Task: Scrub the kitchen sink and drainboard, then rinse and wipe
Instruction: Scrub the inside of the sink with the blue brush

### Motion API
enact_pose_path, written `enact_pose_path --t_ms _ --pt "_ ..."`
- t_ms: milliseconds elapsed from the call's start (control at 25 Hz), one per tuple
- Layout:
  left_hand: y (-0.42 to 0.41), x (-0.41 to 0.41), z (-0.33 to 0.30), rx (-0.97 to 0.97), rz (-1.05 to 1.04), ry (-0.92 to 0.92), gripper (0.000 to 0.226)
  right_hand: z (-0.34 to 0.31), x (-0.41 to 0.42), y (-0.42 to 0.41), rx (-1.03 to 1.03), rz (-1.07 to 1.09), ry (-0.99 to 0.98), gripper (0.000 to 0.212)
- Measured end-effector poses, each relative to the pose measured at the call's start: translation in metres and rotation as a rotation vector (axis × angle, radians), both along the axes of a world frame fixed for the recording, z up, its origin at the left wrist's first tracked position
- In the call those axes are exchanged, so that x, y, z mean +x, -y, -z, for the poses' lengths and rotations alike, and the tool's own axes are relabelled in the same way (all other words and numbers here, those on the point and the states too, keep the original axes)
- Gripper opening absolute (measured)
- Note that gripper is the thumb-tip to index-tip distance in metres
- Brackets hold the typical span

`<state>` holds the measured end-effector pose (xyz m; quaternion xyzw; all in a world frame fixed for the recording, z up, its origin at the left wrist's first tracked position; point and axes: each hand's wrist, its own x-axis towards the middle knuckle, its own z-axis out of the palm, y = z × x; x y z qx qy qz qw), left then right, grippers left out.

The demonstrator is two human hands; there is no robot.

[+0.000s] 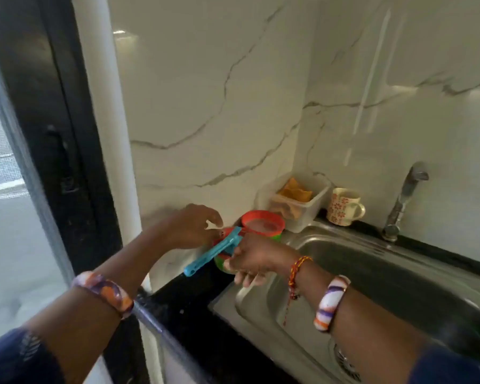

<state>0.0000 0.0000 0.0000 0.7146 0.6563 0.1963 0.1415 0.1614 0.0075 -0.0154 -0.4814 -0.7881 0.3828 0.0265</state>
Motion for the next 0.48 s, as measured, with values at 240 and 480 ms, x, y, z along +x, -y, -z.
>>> enact_pose_path --t_ms 240,480 --pt "0.003 0.0 0.062 -0.214 -0.269 0.449 0.018 0.028 -0.026 0.014 -0.402 0.217 -0.244 0.046" --pt "0.013 0.023 0.054 -0.141 -0.277 0.774 0.01 0.023 -0.021 0.002 -0.376 0.369 -0.349 0.042"
